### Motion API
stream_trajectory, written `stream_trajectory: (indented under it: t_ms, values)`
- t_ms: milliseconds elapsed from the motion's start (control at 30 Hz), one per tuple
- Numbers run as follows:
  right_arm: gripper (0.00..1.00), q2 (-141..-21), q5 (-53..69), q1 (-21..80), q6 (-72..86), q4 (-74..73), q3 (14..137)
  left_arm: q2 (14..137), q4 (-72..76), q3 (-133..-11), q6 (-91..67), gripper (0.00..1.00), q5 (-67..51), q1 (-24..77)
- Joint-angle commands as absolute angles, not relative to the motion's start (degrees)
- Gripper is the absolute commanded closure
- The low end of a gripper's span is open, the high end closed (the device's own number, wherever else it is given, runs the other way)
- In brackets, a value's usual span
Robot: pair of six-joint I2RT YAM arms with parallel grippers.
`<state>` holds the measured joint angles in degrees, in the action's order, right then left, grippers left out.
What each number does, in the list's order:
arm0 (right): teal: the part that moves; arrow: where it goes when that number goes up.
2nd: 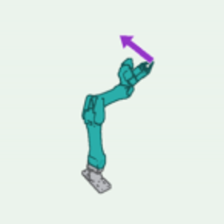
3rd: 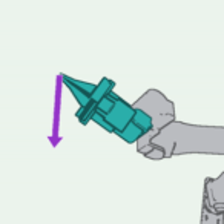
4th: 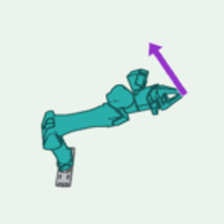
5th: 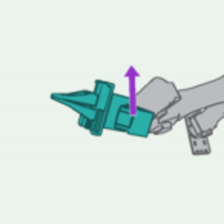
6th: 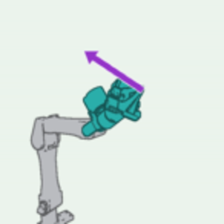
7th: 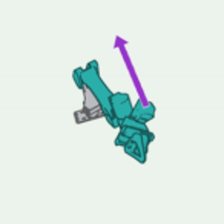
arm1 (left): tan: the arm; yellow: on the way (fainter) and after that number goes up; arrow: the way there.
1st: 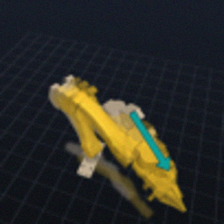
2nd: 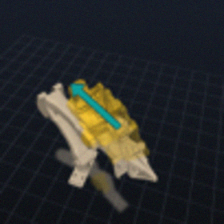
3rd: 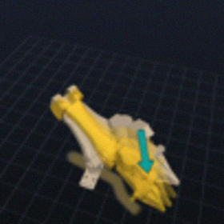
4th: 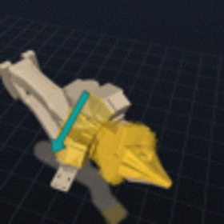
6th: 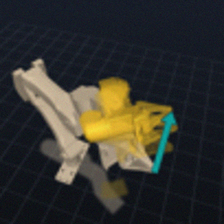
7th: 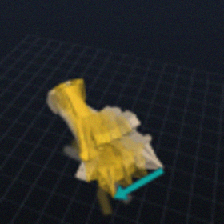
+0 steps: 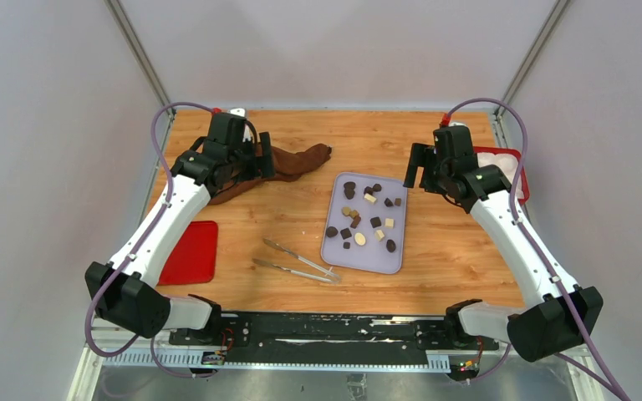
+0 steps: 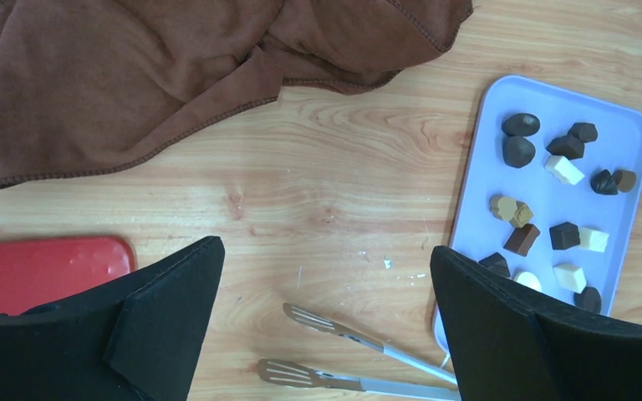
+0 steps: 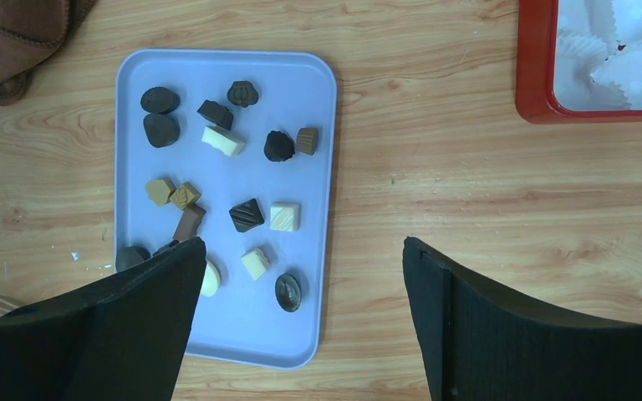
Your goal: Pack the chocolate
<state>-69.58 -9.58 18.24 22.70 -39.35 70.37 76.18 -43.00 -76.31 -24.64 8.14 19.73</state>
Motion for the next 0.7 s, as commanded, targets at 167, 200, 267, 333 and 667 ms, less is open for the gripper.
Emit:
stream_trajectory:
  t_ms: [167,200,267,333,667]
  values:
    - [0.09,-69.38,-7.61,17.66,24.16,-38.79,69.88,73.93,-43.12,-75.54,-22.91,0.0,8.88,19.99]
    - [0.09,-69.49,-7.3,17.69,24.17,-38.58,69.81,73.46,-43.13,-74.87,-23.45,0.0,10.1,20.03]
    - [0.1,-69.6,-6.32,17.64,23.84,-38.21,69.75,72.22,-43.43,-73.44,-24.64,0.0,11.54,19.98]
    - [0.1,-69.67,-5.39,17.75,23.03,-38.04,69.93,71.0,-43.71,-71.37,-26.23,0.0,12.34,20.04]
    - [0.12,-69.53,-1.45,23.29,21.5,-35.38,68.3,68.12,-48.95,-62.39,-31.89,0.01,13.14,20.04]
